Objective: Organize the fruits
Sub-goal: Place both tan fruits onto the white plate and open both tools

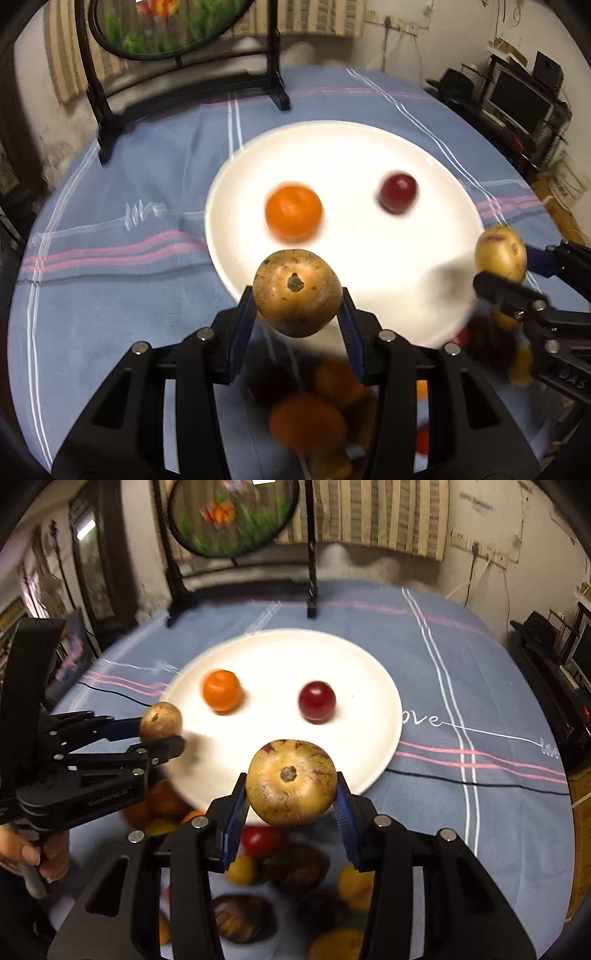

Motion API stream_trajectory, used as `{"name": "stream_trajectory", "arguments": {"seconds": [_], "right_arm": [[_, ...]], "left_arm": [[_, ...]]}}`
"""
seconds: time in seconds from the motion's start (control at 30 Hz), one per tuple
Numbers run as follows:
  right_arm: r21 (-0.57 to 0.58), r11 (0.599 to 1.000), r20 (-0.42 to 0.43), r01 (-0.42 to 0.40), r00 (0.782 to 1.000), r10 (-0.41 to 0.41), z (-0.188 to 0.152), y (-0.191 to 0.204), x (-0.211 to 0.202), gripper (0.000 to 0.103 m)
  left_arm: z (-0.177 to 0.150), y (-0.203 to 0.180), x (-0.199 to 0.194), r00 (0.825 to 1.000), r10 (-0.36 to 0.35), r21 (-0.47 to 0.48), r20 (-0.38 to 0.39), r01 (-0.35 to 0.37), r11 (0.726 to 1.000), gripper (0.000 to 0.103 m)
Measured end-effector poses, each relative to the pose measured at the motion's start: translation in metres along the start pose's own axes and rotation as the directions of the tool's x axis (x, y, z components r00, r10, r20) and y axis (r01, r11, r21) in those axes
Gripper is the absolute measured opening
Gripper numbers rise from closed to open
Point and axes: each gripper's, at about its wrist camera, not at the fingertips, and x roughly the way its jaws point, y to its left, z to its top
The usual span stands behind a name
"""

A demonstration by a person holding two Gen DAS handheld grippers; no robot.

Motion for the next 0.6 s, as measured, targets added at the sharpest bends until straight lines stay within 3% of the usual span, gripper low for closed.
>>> {"name": "stream_trajectory", "arguments": {"seconds": [0.13, 0.23, 0.3, 0.33, 0.4, 0.5, 0.6], "right_arm": [[0.009, 1.000, -0.056, 0.024, 0.998, -0.023, 0.012, -0.010, 0.033, 0.045], [0.040, 0.999, -0.062, 0.031, 0.998, -0.029, 0.018, -0.019, 0.048, 0.046], [0.050, 0.998, -0.048, 0.042, 0.998, -0.040, 0.021, -0.023, 0.048, 0.055], [0.058, 0.997, -0.030, 0.053, 0.998, -0.052, 0.021, -0.025, 0.045, 0.057], [0.078, 0.996, -0.018, 0.047, 0.999, -0.046, 0.020, -0.029, 0.039, 0.057], [0.118, 0.992, -0.007, 0.041, 0.999, -0.041, 0.014, -0.034, 0.020, 0.057], [0.131, 0.991, 0.039, 0.010, 0.999, -0.015, 0.002, -0.038, -0.008, 0.066]], "left_arm": [[0.012, 0.004, 0.019, 0.998, -0.040, -0.029, -0.054, 0.039, 0.999, 0.045], [0.021, 0.008, 0.032, 0.998, -0.004, -0.033, -0.059, 0.002, 0.999, 0.045], [0.025, 0.012, 0.035, 0.998, -0.007, -0.051, -0.058, 0.004, 0.999, 0.047], [0.026, 0.014, 0.034, 0.999, -0.009, -0.061, -0.053, 0.006, 0.998, 0.054], [0.025, 0.017, 0.024, 1.000, 0.002, -0.067, -0.019, -0.003, 0.998, 0.060], [0.022, 0.020, -0.007, 0.996, 0.055, -0.070, 0.072, -0.050, 0.996, 0.060], [0.011, 0.022, -0.042, 0.984, 0.066, -0.090, 0.163, -0.052, 0.995, 0.077]]}}
